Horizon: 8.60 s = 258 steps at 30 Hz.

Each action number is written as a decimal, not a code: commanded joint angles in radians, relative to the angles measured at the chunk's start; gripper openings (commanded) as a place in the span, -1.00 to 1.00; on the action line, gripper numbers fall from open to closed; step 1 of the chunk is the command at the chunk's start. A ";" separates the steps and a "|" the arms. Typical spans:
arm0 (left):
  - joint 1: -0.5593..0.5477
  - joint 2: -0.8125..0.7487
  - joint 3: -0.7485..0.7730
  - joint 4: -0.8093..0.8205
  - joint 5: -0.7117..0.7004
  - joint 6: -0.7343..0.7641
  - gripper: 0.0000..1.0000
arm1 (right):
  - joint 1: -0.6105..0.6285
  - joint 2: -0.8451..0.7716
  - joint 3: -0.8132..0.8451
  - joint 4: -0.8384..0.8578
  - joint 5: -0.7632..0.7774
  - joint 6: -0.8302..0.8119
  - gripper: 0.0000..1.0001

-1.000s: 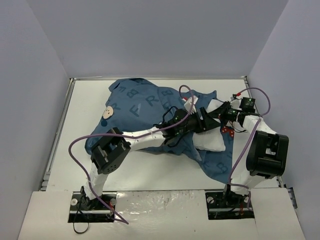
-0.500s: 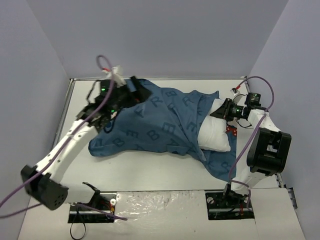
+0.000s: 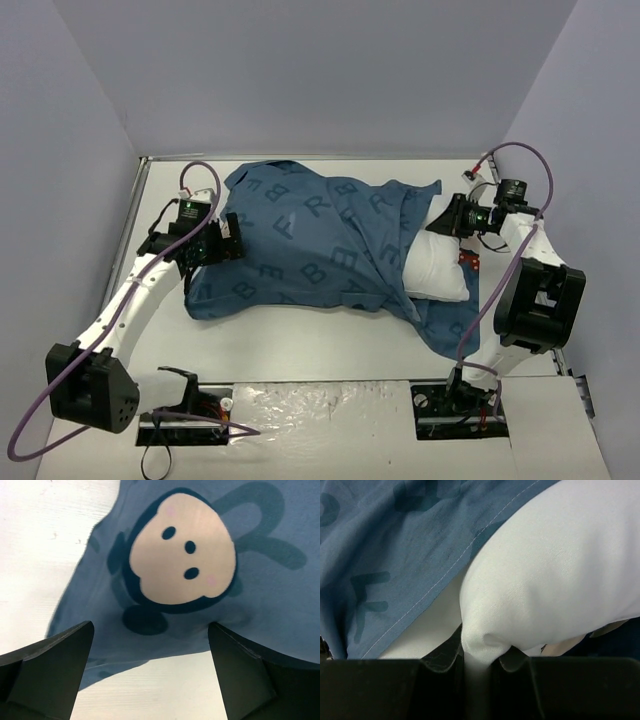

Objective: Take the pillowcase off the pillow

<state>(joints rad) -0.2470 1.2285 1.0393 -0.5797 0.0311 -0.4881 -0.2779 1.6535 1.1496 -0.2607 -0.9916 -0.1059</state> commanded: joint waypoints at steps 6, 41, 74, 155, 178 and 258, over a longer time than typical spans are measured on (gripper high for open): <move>0.014 -0.118 -0.054 -0.054 0.104 0.184 0.93 | -0.079 0.127 0.260 -0.060 0.068 -0.097 -1.00; -0.074 -0.253 -0.078 -0.101 -0.255 0.014 -0.95 | -0.187 0.129 0.329 -0.061 0.041 -0.038 -1.00; 0.117 0.376 0.401 0.310 0.168 -0.250 0.77 | 0.123 0.011 0.277 -0.587 0.142 -1.075 -1.00; 0.531 0.163 0.217 -0.011 -0.105 -0.107 -0.95 | -0.299 -0.213 -0.001 -0.118 0.307 -0.695 -1.00; -0.105 -0.119 0.289 0.107 0.115 0.099 0.94 | -0.043 -0.226 0.251 -0.224 0.260 -0.716 1.00; -0.285 -0.359 -0.297 0.130 -0.315 -0.368 -0.95 | 0.316 -0.294 -0.097 -0.160 0.717 -0.212 1.00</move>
<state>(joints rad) -0.5343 0.8845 0.6971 -0.5304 -0.3183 -0.8673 0.0051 1.3983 1.1278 -0.5602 -0.5114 -0.5541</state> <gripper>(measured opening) 0.044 0.999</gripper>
